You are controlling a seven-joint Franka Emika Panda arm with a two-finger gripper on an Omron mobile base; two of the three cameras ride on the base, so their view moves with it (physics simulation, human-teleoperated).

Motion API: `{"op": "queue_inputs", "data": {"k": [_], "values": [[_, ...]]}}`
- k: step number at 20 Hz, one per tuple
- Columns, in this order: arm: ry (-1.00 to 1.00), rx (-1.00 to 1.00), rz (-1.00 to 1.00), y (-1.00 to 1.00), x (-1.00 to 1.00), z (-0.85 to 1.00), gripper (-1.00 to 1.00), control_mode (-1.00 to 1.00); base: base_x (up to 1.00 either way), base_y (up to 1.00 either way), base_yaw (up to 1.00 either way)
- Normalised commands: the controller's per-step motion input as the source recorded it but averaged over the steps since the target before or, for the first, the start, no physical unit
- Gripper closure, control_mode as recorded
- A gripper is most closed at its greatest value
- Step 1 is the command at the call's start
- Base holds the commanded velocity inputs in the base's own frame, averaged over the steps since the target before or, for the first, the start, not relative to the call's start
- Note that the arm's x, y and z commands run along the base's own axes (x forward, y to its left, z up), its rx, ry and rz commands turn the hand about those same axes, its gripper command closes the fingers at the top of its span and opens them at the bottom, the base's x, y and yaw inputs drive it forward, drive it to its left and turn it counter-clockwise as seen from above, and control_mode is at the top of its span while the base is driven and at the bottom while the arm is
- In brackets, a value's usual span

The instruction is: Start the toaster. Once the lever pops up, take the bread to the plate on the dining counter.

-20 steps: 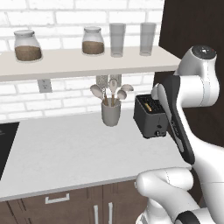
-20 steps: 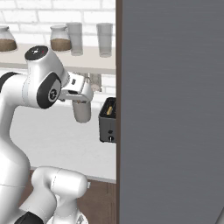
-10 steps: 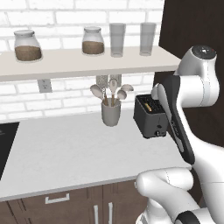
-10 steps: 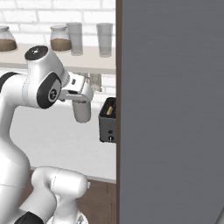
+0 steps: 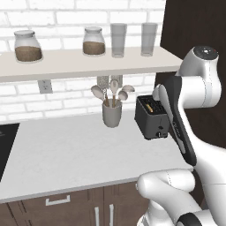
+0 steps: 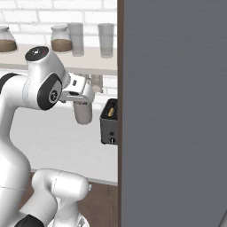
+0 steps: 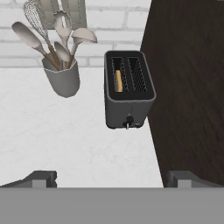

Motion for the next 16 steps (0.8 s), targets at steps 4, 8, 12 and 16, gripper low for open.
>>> {"op": "queue_inputs", "data": {"k": [4, 8, 12, 16], "values": [[0.0, 0.0, 0.0, 0.0, 0.0, 0.0, -1.0, -1.0, 0.0, 0.0, 0.0], [0.0, 0.0, 0.0, 0.0, 0.0, 0.0, -1.0, -1.0, 0.0, 0.0, 0.0], [0.0, 0.0, 0.0, 0.0, 0.0, 0.0, -1.0, -1.0, 0.0, 0.0, 0.0], [0.0, 0.0, 0.0, 0.0, 0.0, 0.0, -1.0, -1.0, 0.0, 0.0, 0.0]]}}
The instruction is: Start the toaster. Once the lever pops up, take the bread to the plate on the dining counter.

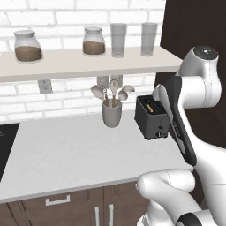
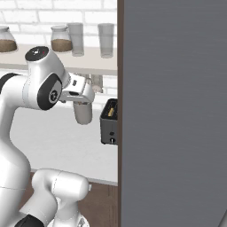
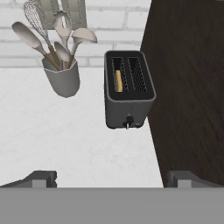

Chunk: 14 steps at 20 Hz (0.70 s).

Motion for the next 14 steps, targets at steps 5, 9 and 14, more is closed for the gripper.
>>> {"op": "queue_inputs", "data": {"k": [5, 9, 14], "values": [[0.0, 0.0, 0.0, 0.0, 0.0, 0.0, -1.0, -1.0, 0.0, 0.0, 0.0], [0.0, 0.0, 0.0, 0.0, 0.0, 0.0, -1.0, -1.0, 0.0, 0.0, 0.0], [0.0, 0.0, 0.0, 0.0, 0.0, 0.0, -1.0, -1.0, 0.0, 0.0, 0.0]]}}
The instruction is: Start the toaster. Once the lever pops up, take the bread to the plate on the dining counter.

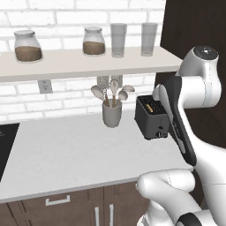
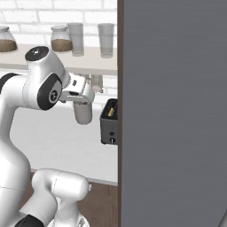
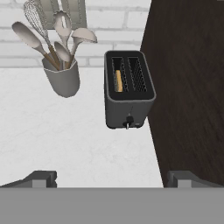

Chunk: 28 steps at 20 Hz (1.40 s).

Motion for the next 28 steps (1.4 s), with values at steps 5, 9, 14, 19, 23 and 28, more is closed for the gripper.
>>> {"op": "queue_inputs", "data": {"k": [5, 9, 14, 19, 23, 28], "values": [[0.0, 0.0, 0.0, 0.0, 0.0, 0.0, -1.0, -1.0, 0.0, 0.0, 0.0], [0.0, 0.0, 0.0, 0.0, 0.0, 0.0, -1.0, -1.0, 0.0, 0.0, 0.0], [0.0, 0.0, 0.0, 0.0, 0.0, 0.0, -1.0, -1.0, 0.0, 0.0, 0.0], [0.0, 0.0, 0.0, 0.0, 0.0, 0.0, -1.0, -1.0, 0.0, 0.0, 0.0], [0.0, 0.0, 0.0, 0.0, 0.0, 0.0, -1.0, -1.0, 0.0, 0.0, 0.0], [0.0, 0.0, 0.0, 0.0, 0.0, 0.0, -1.0, -1.0, 0.0, 0.0, 0.0]]}}
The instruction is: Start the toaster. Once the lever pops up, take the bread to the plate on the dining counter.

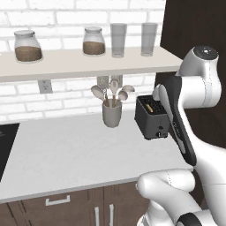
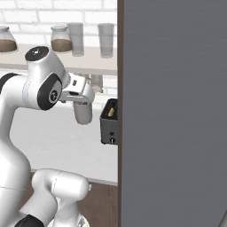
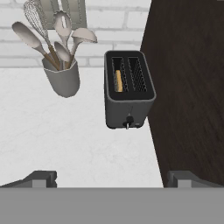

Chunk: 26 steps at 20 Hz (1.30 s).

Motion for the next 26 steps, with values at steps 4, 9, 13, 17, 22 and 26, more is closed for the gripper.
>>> {"op": "queue_inputs", "data": {"k": [4, 9, 13, 17, 22, 26], "values": [[0.0, 0.0, 0.0, 0.0, 0.0, 0.0, -1.0, -1.0, 0.0, 0.0, 0.0], [0.0, 0.0, 0.0, 0.0, 0.0, 0.0, -1.0, -1.0, 0.0, 0.0, 0.0], [0.0, 0.0, 0.0, 0.0, 0.0, 0.0, -1.0, -1.0, 0.0, 0.0, 0.0], [0.0, 0.0, 0.0, 0.0, 0.0, 0.0, -1.0, -1.0, 0.0, 0.0, 0.0], [0.0, 0.0, 0.0, 0.0, 0.0, 0.0, -1.0, -1.0, 0.0, 0.0, 0.0], [0.0, 0.0, 0.0, 0.0, 0.0, 0.0, -1.0, -1.0, 0.0, 0.0, 0.0]]}}
